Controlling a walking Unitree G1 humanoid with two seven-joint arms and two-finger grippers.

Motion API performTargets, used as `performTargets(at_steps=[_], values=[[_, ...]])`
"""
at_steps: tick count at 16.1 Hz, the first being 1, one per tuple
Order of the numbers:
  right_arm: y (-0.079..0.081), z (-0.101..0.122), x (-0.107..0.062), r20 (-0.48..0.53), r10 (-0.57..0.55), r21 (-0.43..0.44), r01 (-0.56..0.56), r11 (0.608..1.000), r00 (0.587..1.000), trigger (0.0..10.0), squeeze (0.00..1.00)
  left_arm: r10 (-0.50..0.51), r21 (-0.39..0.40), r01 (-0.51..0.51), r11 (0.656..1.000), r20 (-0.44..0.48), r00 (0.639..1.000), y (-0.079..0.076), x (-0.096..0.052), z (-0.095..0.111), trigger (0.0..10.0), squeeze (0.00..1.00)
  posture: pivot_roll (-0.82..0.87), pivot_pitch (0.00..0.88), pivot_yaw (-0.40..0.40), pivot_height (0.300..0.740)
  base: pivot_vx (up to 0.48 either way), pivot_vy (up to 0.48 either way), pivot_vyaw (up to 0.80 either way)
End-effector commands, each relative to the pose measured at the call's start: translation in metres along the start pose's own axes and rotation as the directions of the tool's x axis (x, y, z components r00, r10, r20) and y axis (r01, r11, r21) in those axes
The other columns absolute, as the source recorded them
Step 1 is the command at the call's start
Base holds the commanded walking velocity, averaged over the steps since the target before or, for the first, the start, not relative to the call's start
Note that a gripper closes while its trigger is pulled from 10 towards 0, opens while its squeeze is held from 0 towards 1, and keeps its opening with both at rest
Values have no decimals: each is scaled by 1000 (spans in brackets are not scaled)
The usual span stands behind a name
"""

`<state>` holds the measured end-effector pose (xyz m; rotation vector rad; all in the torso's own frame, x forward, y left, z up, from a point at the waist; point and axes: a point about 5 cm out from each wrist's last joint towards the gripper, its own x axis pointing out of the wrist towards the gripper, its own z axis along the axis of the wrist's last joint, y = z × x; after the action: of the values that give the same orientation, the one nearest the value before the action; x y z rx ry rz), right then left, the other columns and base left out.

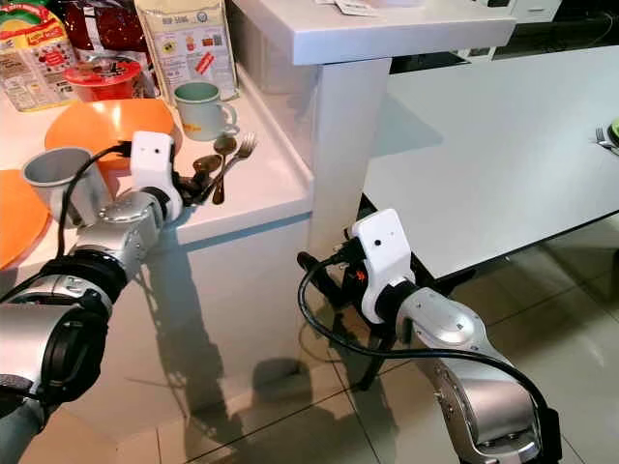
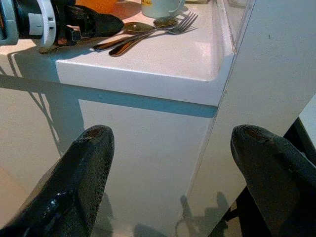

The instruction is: Setting the table

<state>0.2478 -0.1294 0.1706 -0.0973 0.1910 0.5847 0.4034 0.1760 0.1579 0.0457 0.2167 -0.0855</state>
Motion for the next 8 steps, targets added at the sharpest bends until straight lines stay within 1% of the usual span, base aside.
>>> performTargets(at_steps=[1, 4, 6, 8], values=[[2, 5, -1, 10, 8, -10, -8, 1000, 1000, 10000, 0, 7, -5, -7, 1000, 4, 1000, 1, 1, 3, 10000, 0, -178, 0, -9, 740, 0, 0, 0], [3, 5, -1, 8, 12, -11, -12, 1000, 1000, 10000, 0, -25, 9, 25, 1000, -37, 999, -4, 0, -7, 10000, 0, -180, 0, -9, 740, 0, 0, 0], [3, 5, -1, 7, 12, -11, -12, 1000, 1000, 10000, 0, -33, 7, 34, 999, -46, 998, -6, 0, -9, 10000, 0, -180, 0, -9, 740, 0, 0, 0], [4, 5, -2, 7, 13, -12, -13, 1000, 1000, 10000, 0, -29, 36, 32, 999, -58, 998, -7, 0, -11, 10000, 0, -182, 0, -7, 740, 0, 0, 0]])
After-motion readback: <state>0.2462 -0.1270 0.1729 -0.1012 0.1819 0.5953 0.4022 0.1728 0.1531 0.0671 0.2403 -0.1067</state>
